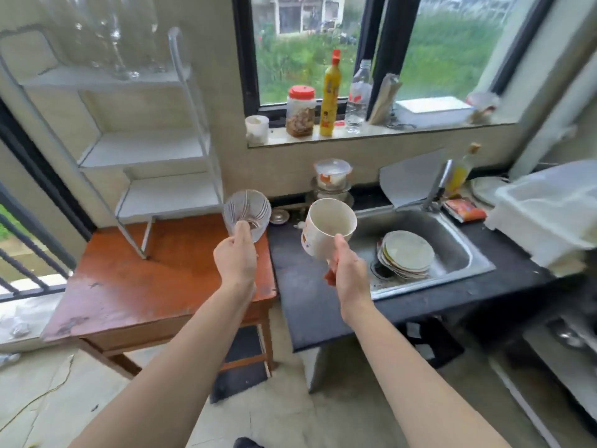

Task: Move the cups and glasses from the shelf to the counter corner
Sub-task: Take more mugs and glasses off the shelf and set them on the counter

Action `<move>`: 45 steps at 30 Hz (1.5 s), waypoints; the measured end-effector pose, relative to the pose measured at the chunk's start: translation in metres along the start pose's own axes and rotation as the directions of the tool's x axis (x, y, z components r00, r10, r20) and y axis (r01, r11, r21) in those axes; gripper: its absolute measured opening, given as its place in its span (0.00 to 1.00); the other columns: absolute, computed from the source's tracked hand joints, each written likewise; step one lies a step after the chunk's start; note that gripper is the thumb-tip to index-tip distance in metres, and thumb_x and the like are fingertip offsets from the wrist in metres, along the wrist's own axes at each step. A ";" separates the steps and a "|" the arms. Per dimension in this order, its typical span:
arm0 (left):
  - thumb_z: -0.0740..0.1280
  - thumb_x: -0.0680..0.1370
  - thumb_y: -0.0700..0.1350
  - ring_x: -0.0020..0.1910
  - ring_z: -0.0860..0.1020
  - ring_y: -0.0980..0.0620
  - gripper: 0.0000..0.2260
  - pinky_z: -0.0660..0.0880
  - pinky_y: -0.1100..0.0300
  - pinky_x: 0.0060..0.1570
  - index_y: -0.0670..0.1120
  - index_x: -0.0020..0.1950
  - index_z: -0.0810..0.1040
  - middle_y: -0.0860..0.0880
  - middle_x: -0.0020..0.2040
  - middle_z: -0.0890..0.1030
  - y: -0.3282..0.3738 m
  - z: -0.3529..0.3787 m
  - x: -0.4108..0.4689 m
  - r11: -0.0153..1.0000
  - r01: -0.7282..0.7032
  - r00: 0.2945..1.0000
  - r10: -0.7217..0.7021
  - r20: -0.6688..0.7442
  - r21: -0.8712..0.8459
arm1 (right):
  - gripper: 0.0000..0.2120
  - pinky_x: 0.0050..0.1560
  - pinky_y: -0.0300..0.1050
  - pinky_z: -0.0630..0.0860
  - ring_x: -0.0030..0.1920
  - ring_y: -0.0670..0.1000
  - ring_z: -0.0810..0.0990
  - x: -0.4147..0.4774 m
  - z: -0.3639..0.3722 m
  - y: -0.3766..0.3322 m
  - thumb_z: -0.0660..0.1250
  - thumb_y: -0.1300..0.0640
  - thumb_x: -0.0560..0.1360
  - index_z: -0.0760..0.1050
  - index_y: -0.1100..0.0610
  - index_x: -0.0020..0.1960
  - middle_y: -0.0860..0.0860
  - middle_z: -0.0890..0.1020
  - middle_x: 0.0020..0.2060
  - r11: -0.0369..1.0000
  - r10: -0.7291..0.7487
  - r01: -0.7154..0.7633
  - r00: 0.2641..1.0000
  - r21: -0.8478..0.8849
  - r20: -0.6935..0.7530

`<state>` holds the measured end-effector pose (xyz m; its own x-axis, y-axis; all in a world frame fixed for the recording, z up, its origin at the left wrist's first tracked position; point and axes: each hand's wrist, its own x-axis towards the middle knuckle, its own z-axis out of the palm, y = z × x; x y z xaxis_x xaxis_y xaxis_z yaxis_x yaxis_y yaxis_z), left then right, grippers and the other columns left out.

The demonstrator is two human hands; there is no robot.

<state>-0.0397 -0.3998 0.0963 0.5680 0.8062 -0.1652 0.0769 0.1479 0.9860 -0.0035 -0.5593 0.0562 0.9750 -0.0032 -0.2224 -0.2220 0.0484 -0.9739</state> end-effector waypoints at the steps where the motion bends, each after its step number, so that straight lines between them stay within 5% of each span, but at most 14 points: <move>1: 0.62 0.77 0.51 0.32 0.67 0.49 0.15 0.65 0.59 0.29 0.44 0.34 0.67 0.51 0.28 0.67 0.000 0.019 -0.024 1.000 0.002 0.999 -0.002 0.043 0.006 | 0.24 0.31 0.40 0.70 0.27 0.41 0.71 -0.008 -0.032 -0.007 0.63 0.32 0.73 0.75 0.52 0.36 0.43 0.72 0.25 1.000 -0.012 0.013 0.999 0.004 -0.043; 6: 0.58 0.80 0.52 0.34 0.70 0.47 0.19 0.67 0.53 0.37 0.44 0.32 0.70 0.48 0.31 0.71 -0.008 0.122 -0.174 0.996 0.016 0.926 -0.049 0.374 0.090 | 0.26 0.36 0.45 0.71 0.26 0.43 0.72 -0.054 -0.214 -0.030 0.63 0.28 0.69 0.75 0.50 0.31 0.41 0.72 0.22 0.994 -0.094 0.107 0.930 0.017 -0.355; 10: 0.58 0.79 0.53 0.34 0.68 0.49 0.15 0.65 0.55 0.35 0.45 0.37 0.69 0.49 0.34 0.68 -0.018 0.189 -0.289 0.983 0.028 0.793 -0.132 0.595 0.181 | 0.27 0.34 0.43 0.70 0.24 0.42 0.71 -0.094 -0.337 -0.043 0.62 0.27 0.71 0.72 0.47 0.26 0.42 0.71 0.22 0.987 -0.106 0.155 0.818 0.040 -0.566; 15: 0.57 0.81 0.53 0.36 0.70 0.47 0.18 0.63 0.52 0.36 0.44 0.35 0.67 0.46 0.34 0.68 -0.042 0.270 -0.404 0.956 -0.184 0.588 -0.081 0.805 0.230 | 0.28 0.37 0.48 0.70 0.24 0.43 0.71 -0.133 -0.463 -0.039 0.61 0.26 0.69 0.67 0.52 0.31 0.43 0.71 0.22 0.977 -0.089 0.208 0.609 0.050 -0.788; 28: 0.59 0.78 0.54 0.28 0.56 0.54 0.18 0.54 0.56 0.31 0.48 0.34 0.57 0.53 0.28 0.58 -0.110 0.455 -0.672 0.952 -0.229 -0.014 -0.210 0.978 0.201 | 0.28 0.35 0.48 0.70 0.24 0.46 0.71 -0.196 -0.733 -0.040 0.67 0.29 0.65 0.68 0.50 0.21 0.43 0.70 0.20 0.981 0.143 0.113 0.141 0.160 -0.980; 33: 0.59 0.78 0.54 0.27 0.55 0.54 0.19 0.54 0.56 0.31 0.48 0.34 0.55 0.52 0.29 0.57 -0.124 0.482 -0.787 0.942 -0.268 -0.189 -0.259 0.947 0.204 | 0.26 0.40 0.50 0.72 0.28 0.48 0.73 -0.248 -0.810 -0.032 0.66 0.30 0.64 0.74 0.54 0.31 0.44 0.74 0.27 0.959 0.235 0.171 -0.037 0.225 -0.971; 39: 0.59 0.79 0.55 0.23 0.55 0.56 0.18 0.55 0.56 0.30 0.48 0.35 0.57 0.53 0.27 0.57 -0.152 0.507 -0.918 0.917 -0.332 -0.290 -0.323 0.901 0.222 | 0.25 0.39 0.51 0.69 0.29 0.51 0.70 -0.306 -0.920 -0.016 0.65 0.33 0.64 0.67 0.55 0.31 0.44 0.69 0.21 0.938 0.277 0.252 -0.127 0.239 -0.952; 45: 0.59 0.80 0.56 0.28 0.58 0.53 0.16 0.57 0.57 0.31 0.45 0.39 0.64 0.51 0.30 0.61 -0.173 0.539 -1.028 0.897 -0.375 -0.260 -0.344 0.902 0.234 | 0.24 0.37 0.48 0.70 0.29 0.50 0.71 -0.343 -1.044 -0.007 0.64 0.36 0.69 0.73 0.58 0.37 0.49 0.72 0.27 0.928 0.294 0.266 -0.096 0.260 -0.951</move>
<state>-0.1950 -1.5629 0.1078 0.5654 -0.7770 -0.2768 0.0478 -0.3042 0.9514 -0.3506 -1.6015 0.0912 -0.1720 -0.9355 -0.3088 0.0570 0.3035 -0.9511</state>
